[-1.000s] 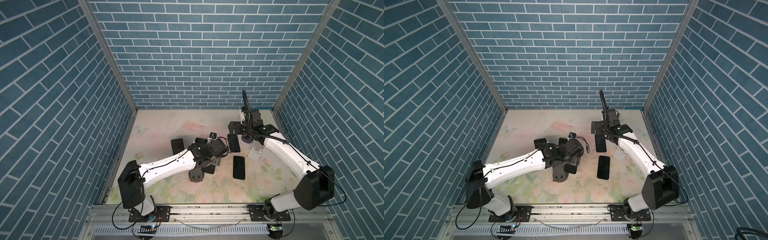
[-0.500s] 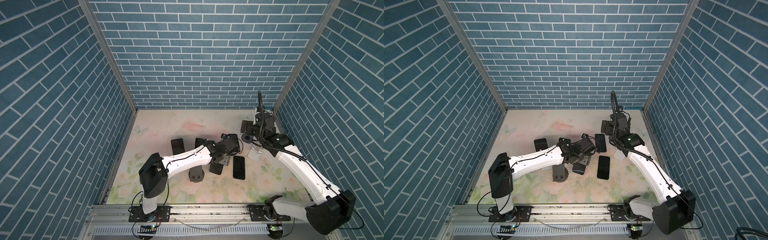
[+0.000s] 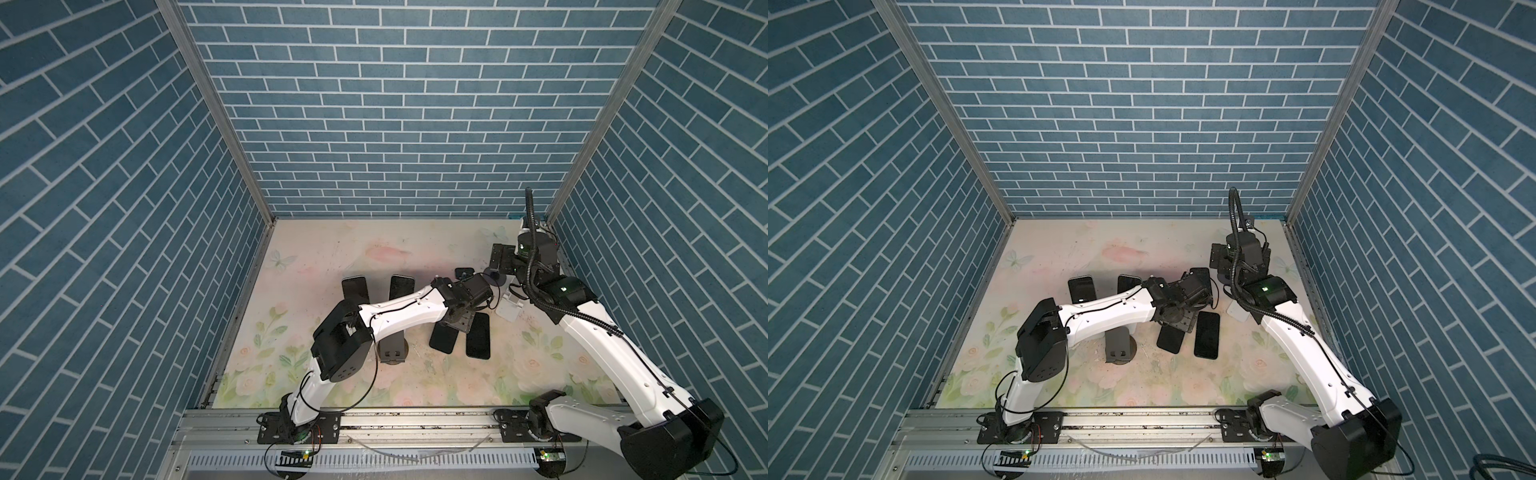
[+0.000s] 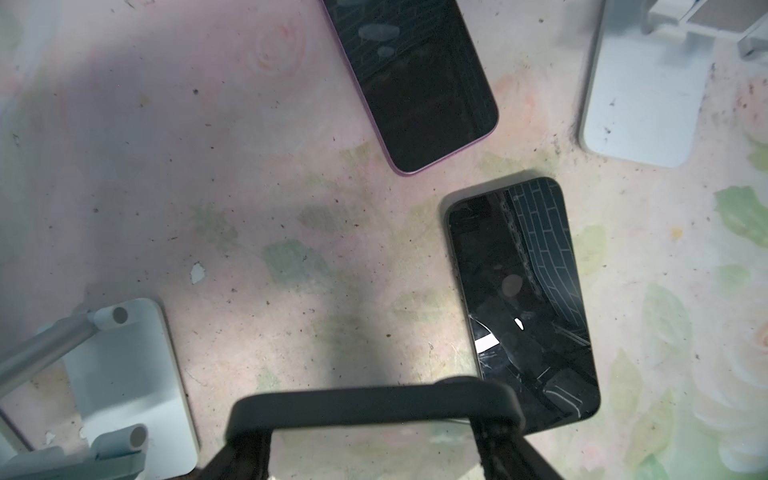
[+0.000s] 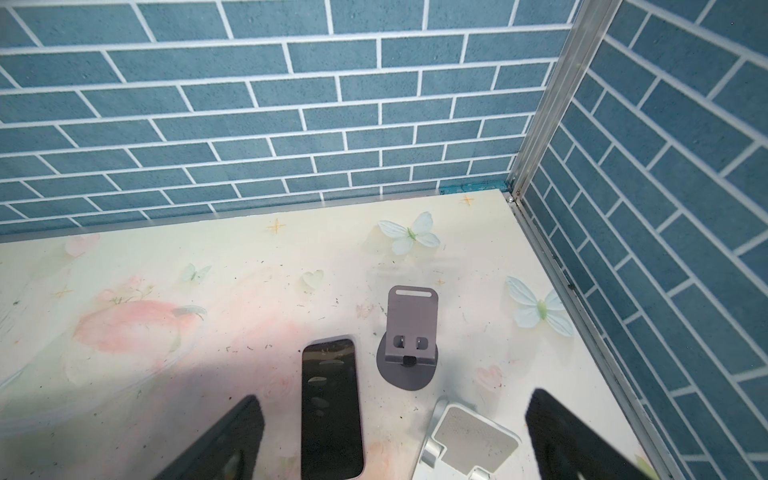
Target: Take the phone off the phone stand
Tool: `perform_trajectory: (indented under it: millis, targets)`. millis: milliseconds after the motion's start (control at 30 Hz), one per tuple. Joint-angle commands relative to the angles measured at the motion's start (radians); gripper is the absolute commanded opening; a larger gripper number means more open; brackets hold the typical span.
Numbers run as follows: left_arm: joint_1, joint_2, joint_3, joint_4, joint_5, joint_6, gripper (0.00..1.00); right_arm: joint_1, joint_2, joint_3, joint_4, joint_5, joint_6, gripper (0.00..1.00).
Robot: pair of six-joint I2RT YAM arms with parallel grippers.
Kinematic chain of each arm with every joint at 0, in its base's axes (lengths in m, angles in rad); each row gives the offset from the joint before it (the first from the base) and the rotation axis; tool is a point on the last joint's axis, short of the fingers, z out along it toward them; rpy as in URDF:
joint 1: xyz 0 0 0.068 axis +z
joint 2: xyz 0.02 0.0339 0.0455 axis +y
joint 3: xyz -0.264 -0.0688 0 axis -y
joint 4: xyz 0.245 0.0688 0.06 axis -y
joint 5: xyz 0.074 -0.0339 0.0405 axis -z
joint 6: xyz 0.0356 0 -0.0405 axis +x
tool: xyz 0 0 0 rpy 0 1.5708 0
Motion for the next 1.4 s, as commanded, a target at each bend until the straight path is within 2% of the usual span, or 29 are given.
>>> perform_trajectory:
  millis: [0,300,700,1367]
  targets:
    - [0.004,0.028,0.061,-0.063,0.013,0.01,0.48,0.002,-0.016,-0.028,0.019,0.029,-0.04,0.99]
    - [0.034,0.112,0.129,-0.099,0.067,0.016,0.48,0.001,-0.001,-0.023,0.018,0.032,-0.034,0.99]
    - [0.08,0.205,0.152,-0.059,0.155,0.015,0.48,-0.011,-0.039,-0.049,0.037,0.023,-0.039,0.99]
    - [0.104,0.274,0.192,-0.028,0.167,0.013,0.51,-0.033,-0.038,-0.073,0.049,-0.048,-0.024,0.99]
